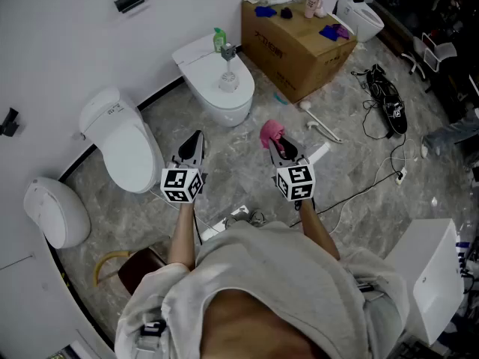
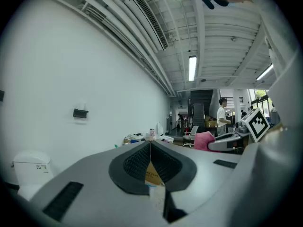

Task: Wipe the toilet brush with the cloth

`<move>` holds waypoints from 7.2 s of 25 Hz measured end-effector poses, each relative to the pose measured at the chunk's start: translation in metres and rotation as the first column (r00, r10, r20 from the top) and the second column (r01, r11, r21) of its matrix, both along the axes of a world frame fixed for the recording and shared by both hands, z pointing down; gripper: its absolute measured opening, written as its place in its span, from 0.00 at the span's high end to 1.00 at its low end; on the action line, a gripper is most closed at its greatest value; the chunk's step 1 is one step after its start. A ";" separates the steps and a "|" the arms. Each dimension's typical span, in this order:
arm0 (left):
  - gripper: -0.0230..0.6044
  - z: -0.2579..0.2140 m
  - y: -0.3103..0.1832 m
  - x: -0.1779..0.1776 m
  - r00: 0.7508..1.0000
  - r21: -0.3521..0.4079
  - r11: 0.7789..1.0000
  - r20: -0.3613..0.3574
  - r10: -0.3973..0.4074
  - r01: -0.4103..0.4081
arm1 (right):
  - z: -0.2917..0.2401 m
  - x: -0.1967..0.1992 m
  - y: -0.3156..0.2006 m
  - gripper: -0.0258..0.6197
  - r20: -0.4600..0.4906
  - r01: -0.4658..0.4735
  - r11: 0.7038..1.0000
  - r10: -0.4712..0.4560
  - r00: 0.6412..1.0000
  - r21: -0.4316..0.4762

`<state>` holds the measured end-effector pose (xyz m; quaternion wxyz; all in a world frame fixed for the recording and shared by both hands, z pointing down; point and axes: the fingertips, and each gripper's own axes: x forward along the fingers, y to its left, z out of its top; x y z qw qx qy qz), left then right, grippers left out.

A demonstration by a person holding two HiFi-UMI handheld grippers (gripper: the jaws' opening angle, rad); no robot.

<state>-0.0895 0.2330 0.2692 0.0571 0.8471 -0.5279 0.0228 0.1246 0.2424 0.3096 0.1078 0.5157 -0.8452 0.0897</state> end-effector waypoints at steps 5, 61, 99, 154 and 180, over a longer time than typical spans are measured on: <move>0.93 -0.001 0.000 0.004 1.000 -0.006 1.000 0.002 -0.007 0.007 | 0.000 0.003 0.000 0.81 0.001 0.010 1.000 -0.010 1.000 0.001; 0.93 0.017 -0.306 -0.058 0.989 -0.019 0.989 -0.022 0.143 -0.144 | 0.019 -0.087 -0.250 0.80 -0.005 -0.037 0.997 0.036 0.999 -0.064; 0.87 0.070 -0.436 0.019 0.949 -0.154 0.944 0.078 0.306 -0.292 | 0.062 -0.059 -0.359 0.80 0.050 -0.046 0.987 0.054 0.997 -0.157; 0.66 0.180 -0.481 0.064 0.861 -0.167 0.866 0.126 0.493 -0.471 | 0.236 -0.072 -0.379 0.80 0.103 -0.030 0.970 0.056 0.993 -0.240; 0.66 0.172 -0.480 0.062 0.857 -0.124 0.865 0.129 0.499 -0.486 | 0.285 -0.119 -0.472 0.80 0.122 0.033 0.972 -0.005 0.993 -0.232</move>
